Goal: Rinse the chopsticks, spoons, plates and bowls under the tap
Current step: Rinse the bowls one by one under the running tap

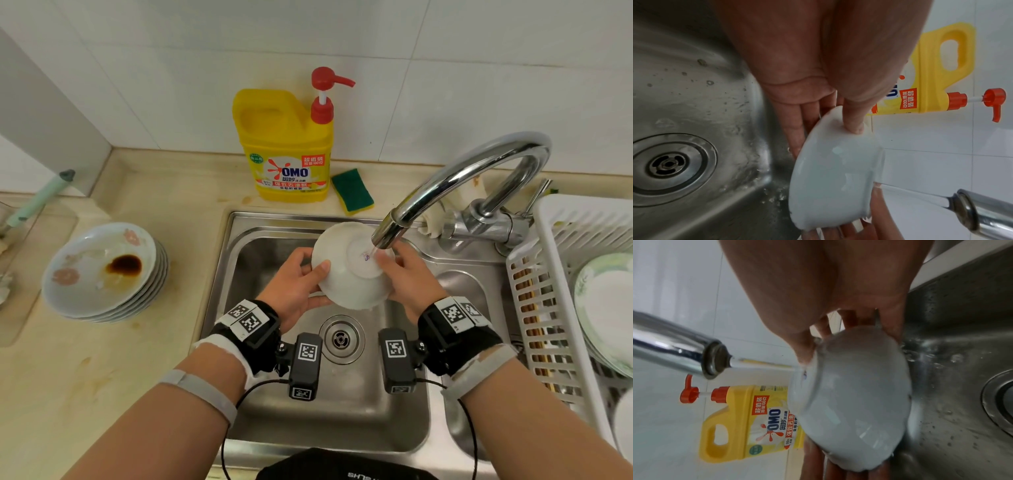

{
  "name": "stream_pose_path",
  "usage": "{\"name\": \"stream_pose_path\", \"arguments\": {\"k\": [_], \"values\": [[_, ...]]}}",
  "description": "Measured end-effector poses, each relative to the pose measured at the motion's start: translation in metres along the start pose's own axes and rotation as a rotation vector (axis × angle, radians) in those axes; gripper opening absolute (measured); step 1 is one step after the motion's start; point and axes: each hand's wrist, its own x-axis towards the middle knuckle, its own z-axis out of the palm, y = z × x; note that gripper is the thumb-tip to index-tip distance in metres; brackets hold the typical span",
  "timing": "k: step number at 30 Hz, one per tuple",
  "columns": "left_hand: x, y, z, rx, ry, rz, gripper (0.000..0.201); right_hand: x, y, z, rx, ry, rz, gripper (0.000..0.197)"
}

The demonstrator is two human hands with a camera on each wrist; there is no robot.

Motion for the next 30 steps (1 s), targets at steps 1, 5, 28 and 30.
{"name": "stream_pose_path", "arguments": {"k": [1, 5, 28, 30], "values": [[0.000, 0.000, -0.001, -0.001, 0.004, -0.002, 0.032, -0.002, 0.001, -0.001, -0.008, -0.032, -0.020, 0.073], [-0.001, -0.002, 0.002, -0.006, -0.014, -0.010, 0.032, 0.001, 0.005, 0.002, -0.140, 0.003, -0.038, 0.103], [-0.004, -0.004, -0.004, -0.024, -0.005, -0.039, 0.033, 0.004, 0.006, 0.003, -0.033, 0.025, 0.013, 0.077], [-0.004, -0.004, -0.005, -0.028, 0.003, -0.037, 0.034, 0.000, 0.005, 0.002, -0.056, -0.027, -0.025, 0.094]]}}
